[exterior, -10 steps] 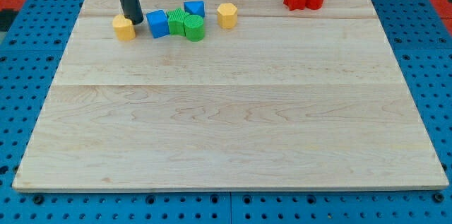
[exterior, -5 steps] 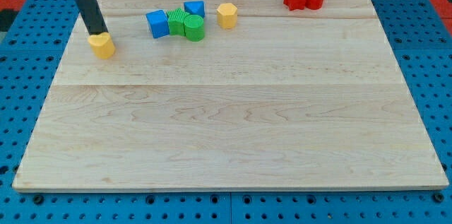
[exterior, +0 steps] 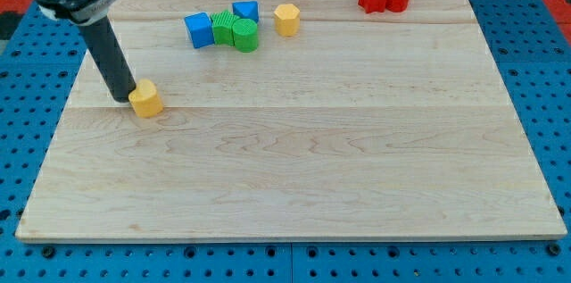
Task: Push the yellow heart towards the bottom right
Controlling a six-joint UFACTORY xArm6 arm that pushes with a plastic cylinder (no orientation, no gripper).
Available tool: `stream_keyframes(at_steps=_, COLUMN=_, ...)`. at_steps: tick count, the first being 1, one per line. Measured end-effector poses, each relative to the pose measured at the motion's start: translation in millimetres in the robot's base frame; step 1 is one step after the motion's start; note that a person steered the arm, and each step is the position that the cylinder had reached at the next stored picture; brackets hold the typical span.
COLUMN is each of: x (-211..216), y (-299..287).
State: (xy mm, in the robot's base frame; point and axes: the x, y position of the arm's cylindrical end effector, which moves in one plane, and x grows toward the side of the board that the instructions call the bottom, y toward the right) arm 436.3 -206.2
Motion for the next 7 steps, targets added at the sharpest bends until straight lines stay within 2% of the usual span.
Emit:
stream_keyframes(at_steps=1, x=23.1, y=46.6)
stream_keyframes(at_steps=4, x=9.8, y=220.5)
stream_keyframes(at_steps=7, x=-14.9, y=230.7)
